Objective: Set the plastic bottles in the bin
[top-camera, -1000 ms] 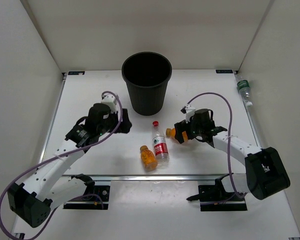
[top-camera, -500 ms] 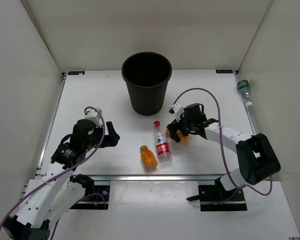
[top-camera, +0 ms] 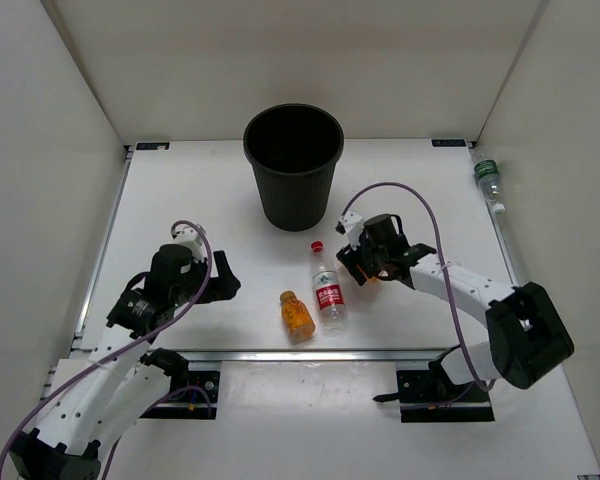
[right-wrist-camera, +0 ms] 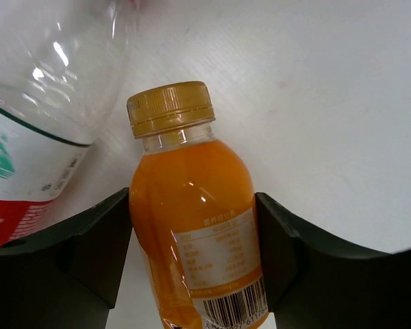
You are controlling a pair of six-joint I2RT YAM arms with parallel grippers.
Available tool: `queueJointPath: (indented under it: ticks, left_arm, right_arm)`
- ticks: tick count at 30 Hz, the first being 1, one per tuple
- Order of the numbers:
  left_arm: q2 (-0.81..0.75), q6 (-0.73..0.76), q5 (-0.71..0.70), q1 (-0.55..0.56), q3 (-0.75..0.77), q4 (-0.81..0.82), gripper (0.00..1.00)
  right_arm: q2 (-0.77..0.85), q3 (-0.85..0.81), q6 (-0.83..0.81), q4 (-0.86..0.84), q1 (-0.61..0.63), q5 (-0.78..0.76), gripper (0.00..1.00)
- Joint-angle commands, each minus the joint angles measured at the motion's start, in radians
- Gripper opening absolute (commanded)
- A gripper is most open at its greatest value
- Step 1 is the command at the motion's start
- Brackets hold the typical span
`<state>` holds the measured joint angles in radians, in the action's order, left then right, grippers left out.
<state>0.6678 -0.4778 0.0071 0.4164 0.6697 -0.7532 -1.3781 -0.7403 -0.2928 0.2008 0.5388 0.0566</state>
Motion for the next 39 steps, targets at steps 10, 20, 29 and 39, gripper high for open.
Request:
queueJointPath:
  ticks: [10,20,29,39]
  left_arm:
    - [0.045,-0.077,0.1,0.042,-0.068,0.118,0.99]
    - [0.164,-0.157,0.12,0.127,-0.079,0.218,0.99]
    - [0.357,-0.251,0.031,0.254,0.033,0.21,0.99]
    - [0.581,-0.369,0.008,0.412,0.111,0.295,0.98]
  right_arm:
    - [0.041,-0.615,-0.039,-0.193,0.024,0.116,0.47]
    - [-0.49,-1.199,0.112,-0.04,-0.034,0.195,0.84]
    - [-0.284,-1.039,0.101,-0.063,-0.003,0.014,0.99]
    - [0.174,-0.532,0.211,0.121,-0.029,-0.443,0.99]
